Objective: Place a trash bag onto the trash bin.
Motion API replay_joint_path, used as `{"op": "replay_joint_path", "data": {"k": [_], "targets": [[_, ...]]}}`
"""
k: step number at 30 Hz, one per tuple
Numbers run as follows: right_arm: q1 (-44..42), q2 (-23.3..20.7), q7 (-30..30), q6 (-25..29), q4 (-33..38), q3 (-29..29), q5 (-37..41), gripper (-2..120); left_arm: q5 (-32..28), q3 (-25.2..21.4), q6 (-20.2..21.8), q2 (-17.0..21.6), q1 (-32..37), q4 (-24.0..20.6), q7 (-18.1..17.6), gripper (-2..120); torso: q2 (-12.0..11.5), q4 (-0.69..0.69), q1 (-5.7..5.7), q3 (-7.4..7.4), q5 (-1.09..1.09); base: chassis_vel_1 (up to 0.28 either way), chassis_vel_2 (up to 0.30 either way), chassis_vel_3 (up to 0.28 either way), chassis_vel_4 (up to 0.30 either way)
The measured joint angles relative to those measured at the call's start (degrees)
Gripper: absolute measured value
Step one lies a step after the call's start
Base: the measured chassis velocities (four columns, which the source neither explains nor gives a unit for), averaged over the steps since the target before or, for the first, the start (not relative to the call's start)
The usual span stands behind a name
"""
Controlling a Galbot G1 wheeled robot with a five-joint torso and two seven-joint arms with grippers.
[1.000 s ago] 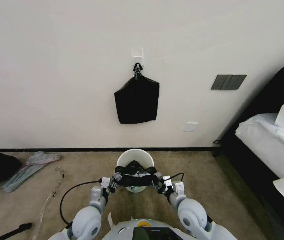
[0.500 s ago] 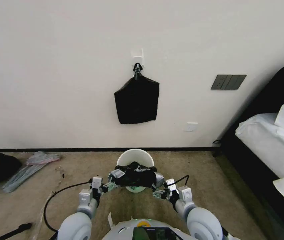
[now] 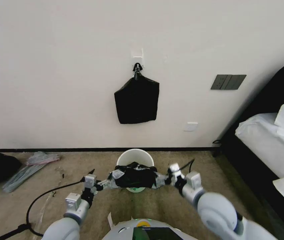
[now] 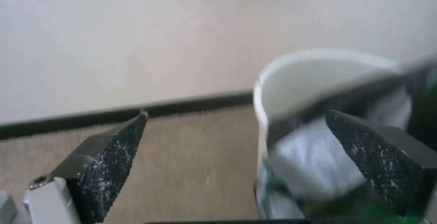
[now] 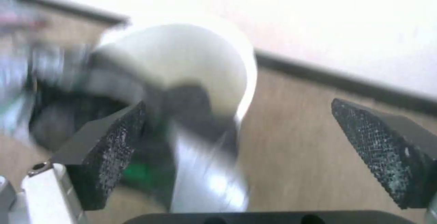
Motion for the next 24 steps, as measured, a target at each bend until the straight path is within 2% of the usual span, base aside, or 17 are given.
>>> {"op": "replay_joint_path", "data": {"k": [2,4,5,6,8,9,11,12,13,17,18,20,24], "targets": [[2.9,-0.4,-1.0,0.1,-0.8,1.3,2.2,100,-0.2,-0.7,-1.4,-0.5,0.0,-0.3,0.1,100,0.0,0.02,0.00,0.00,0.01,0.000,0.000,0.000,0.000],[8.2,-1.5,-4.7,0.3,-3.3,3.0,4.5,100,-0.1,-2.1,-3.2,-2.4,1.0,-1.5,0.1,100,0.0,-0.01,0.00,0.00,-0.02,0.000,0.000,0.000,0.000],[10.7,-2.1,-6.6,-0.1,-4.7,3.0,5.5,100,0.3,-2.9,-4.2,-4.1,2.2,-2.2,0.1,100,0.0,0.02,0.00,0.01,0.00,0.000,0.000,0.000,0.000],[10.7,-2.1,-6.6,-0.1,-4.7,3.0,5.5,100,0.3,-2.9,-4.2,-4.1,2.2,-2.2,0.1,100,0.0,0.02,0.00,0.01,0.00,0.000,0.000,0.000,0.000],[15.5,-2.6,-10.0,-1.9,-7.9,1.4,7.0,100,2.8,-4.1,-6.5,-8.0,4.1,-2.8,0.0,100,0.0,0.04,0.00,0.00,-0.01,0.000,0.000,0.000,0.000],[15.5,-2.6,-10.0,-1.9,-7.9,1.4,7.0,100,2.8,-4.1,-6.5,-8.0,4.1,-2.8,0.0,100,0.0,0.04,0.00,0.00,-0.01,0.000,0.000,0.000,0.000],[21.5,-2.3,-13.4,-4.3,-12.4,-1.8,8.3,100,6.2,-5.1,-8.1,-11.1,4.6,-2.7,0.8,100,0.0,0.01,0.00,0.00,0.01,0.000,0.000,0.000,0.000],[25.1,-1.9,-14.8,-4.8,-15.3,-4.2,8.6,100,7.7,-5.5,-8.3,-12.0,4.7,-2.7,1.9,100,0.0,0.00,0.00,0.00,0.00,0.000,0.000,0.000,0.000],[25.1,-1.9,-14.8,-4.8,-15.3,-4.2,8.6,100,7.7,-5.5,-8.3,-12.0,4.7,-2.7,1.9,100,0.0,0.00,0.00,0.00,0.00,0.000,0.000,0.000,0.000],[39.9,1.2,-18.8,-5.3,-29.6,-15.6,8.4,100,12.4,-6.0,-8.0,-14.2,3.4,-2.8,7.0,100,0.0,0.03,0.00,0.01,-0.01,0.000,0.000,0.000,0.000],[39.9,1.2,-18.8,-5.3,-29.6,-15.6,8.4,100,12.4,-6.0,-8.0,-14.2,3.4,-2.8,7.0,100,0.0,0.03,0.00,0.01,-0.01,0.000,0.000,0.000,0.000],[45.7,3.1,-20.0,-5.4,-35.6,-21.5,8.2,100,14.9,-6.1,-8.5,-15.6,3.2,-1.9,7.6,100,0.0,0.02,0.01,0.01,0.01,0.000,0.000,0.000,0.000],[50.4,4.9,-21.3,-5.4,-40.5,-26.9,6.5,100,17.2,-6.7,-9.6,-17.0,3.0,-0.8,7.6,100,0.0,0.04,0.00,0.01,-0.01,0.000,0.000,0.000,0.000]]}}
